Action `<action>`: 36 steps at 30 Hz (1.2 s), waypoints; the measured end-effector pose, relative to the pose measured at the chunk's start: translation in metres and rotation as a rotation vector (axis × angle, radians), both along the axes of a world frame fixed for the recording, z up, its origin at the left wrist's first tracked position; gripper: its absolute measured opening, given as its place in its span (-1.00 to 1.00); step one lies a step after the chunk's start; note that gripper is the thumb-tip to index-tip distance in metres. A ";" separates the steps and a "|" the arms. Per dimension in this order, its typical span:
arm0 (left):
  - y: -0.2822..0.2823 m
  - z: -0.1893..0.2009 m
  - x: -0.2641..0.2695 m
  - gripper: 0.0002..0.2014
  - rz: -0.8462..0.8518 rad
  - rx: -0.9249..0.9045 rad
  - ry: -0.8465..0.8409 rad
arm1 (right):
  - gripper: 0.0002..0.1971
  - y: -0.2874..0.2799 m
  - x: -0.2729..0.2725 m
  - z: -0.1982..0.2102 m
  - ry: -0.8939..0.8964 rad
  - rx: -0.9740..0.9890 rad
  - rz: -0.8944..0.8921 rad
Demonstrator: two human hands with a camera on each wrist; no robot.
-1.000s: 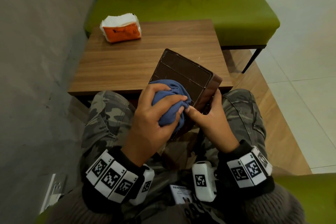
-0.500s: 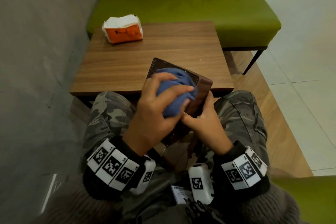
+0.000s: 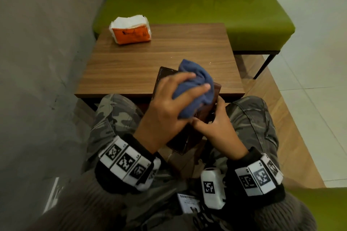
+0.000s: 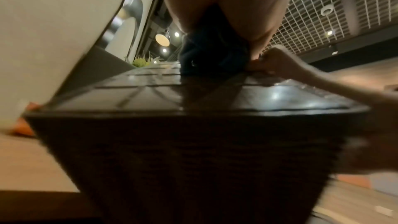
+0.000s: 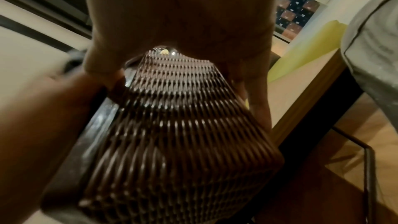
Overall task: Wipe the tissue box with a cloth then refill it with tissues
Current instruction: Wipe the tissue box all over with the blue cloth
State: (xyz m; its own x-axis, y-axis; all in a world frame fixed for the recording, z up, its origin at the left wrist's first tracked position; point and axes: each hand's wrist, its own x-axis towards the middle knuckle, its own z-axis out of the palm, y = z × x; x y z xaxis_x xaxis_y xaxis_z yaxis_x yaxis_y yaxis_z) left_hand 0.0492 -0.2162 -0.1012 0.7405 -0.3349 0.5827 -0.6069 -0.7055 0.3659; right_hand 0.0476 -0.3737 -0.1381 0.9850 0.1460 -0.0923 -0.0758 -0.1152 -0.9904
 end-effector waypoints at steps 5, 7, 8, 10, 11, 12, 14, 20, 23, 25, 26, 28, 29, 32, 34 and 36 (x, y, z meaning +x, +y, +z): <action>0.021 0.004 0.024 -0.67 0.285 -0.366 0.173 | 0.03 -0.006 -0.003 -0.001 0.046 0.029 -0.043; 0.019 -0.001 0.015 -0.65 0.265 -0.381 0.206 | 0.01 -0.008 -0.001 0.000 0.067 0.083 -0.110; 0.016 -0.008 0.006 -0.63 0.246 -0.323 0.213 | 0.00 -0.008 0.001 0.001 0.090 0.129 -0.165; 0.009 -0.024 -0.018 -0.56 0.190 -0.175 0.205 | -0.05 -0.011 0.007 0.003 0.137 0.213 -0.268; 0.004 -0.032 -0.029 -0.53 0.145 -0.131 0.204 | -0.09 -0.013 0.010 0.004 0.148 0.232 -0.304; -0.003 -0.037 -0.039 -0.51 0.090 -0.109 0.200 | -0.16 -0.015 0.012 0.004 0.158 0.242 -0.333; -0.016 -0.041 -0.047 -0.53 -0.041 -0.074 0.139 | -0.31 -0.016 0.014 0.003 0.181 0.261 -0.351; -0.008 -0.037 -0.028 -0.56 -0.071 -0.006 -0.005 | -0.17 -0.018 0.013 0.002 0.308 0.384 -0.313; -0.006 -0.022 -0.027 -0.64 0.181 -0.424 0.118 | -0.29 -0.020 0.009 0.007 0.288 0.442 -0.259; -0.005 -0.008 -0.019 -0.71 0.284 -0.618 0.146 | 0.01 -0.018 0.005 0.008 0.291 0.414 -0.247; -0.003 -0.002 -0.013 -0.75 0.301 -0.685 0.185 | 0.12 -0.018 0.003 0.008 0.257 0.404 -0.250; 0.006 0.008 0.000 -0.79 0.328 -0.788 0.296 | 0.05 -0.019 -0.001 0.011 0.159 0.359 -0.221; 0.011 0.012 0.008 -0.80 0.347 -0.813 0.349 | -0.02 -0.022 0.000 0.011 0.111 0.304 -0.195; 0.021 0.024 0.030 -0.86 0.372 -0.834 0.432 | -0.03 -0.024 -0.001 0.017 -0.032 0.090 -0.038; 0.019 0.036 0.040 -0.91 0.348 -0.832 0.372 | 0.00 -0.020 -0.002 0.020 -0.073 -0.019 0.024; 0.013 0.052 0.043 -0.91 0.286 -0.827 0.259 | 0.02 -0.015 -0.002 0.022 -0.093 -0.041 0.031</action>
State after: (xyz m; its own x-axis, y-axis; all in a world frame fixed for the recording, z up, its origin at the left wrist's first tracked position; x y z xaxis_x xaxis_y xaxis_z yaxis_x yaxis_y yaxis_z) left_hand 0.0921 -0.2028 -0.0496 0.8720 0.3325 0.3594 -0.2777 -0.2687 0.9223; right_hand 0.0460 -0.3886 -0.1160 0.9847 0.1743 -0.0075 0.0202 -0.1564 -0.9875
